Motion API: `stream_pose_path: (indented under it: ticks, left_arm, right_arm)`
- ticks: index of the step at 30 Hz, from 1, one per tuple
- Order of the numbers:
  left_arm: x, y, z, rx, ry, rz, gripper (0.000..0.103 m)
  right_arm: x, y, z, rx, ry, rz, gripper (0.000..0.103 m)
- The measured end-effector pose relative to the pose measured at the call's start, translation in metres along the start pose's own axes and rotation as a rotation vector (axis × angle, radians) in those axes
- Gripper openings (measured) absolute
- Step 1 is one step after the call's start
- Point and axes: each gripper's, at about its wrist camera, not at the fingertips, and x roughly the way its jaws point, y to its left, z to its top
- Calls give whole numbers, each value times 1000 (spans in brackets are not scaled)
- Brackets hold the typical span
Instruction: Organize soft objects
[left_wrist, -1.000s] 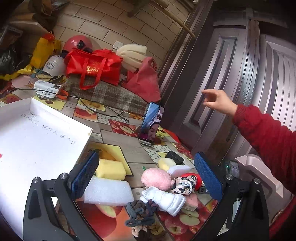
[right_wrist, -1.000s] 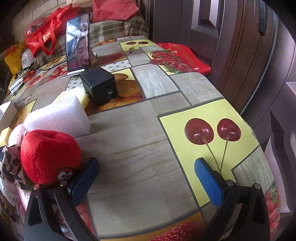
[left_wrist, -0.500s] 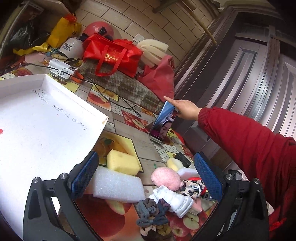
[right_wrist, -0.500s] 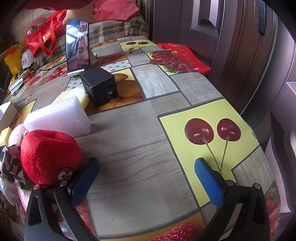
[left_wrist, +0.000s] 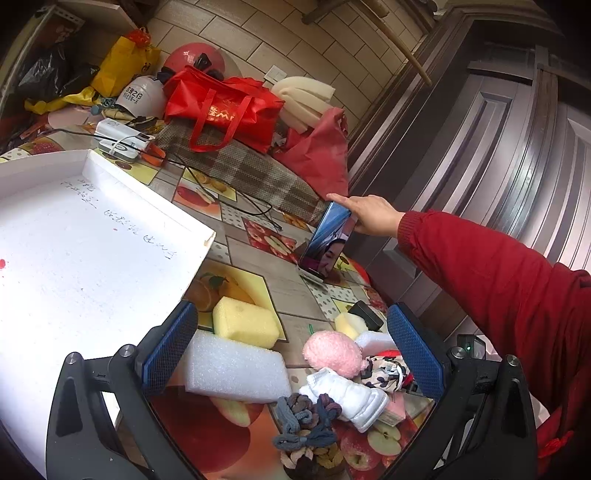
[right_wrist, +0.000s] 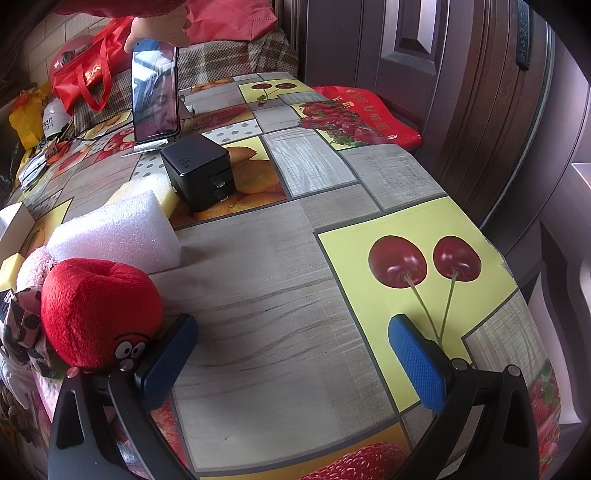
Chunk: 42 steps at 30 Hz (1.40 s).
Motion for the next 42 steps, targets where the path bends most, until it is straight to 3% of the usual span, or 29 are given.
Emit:
stream_pose_path:
  ticks: [9,13,17,22,27,31,36,42]
  left_arm:
    - [-4,-7,1,40,-13,-10,103]
    - [-24,-18,9,100,-70,-16,103]
    - [-62,-35,18,216,-153,26,103]
    - [-107,-41,11,328,-167,122,103]
    - [-120,-32,-4,335,-39,158,103]
    - [-93,-42,-31,407,181,172,103]
    - [-55,-47,-73,467,383,243,103]
    - [-36,-46,-84,476,450,265,103]
  right_arm:
    - [0,0,0,0,0,0,103]
    - [0,0,0,0,0,-1,103]
    - [0,-1,0,0,0,-1,103]
    - [0,0,0,1,0,-1,103]
    - [-1,0,0,1,0,-1,103]
    - [-1,0,0,1,0,-1,103]
    - [-1,0,0,1,0,-2,103]
    - [4,-1,6,-9,3,15,103]
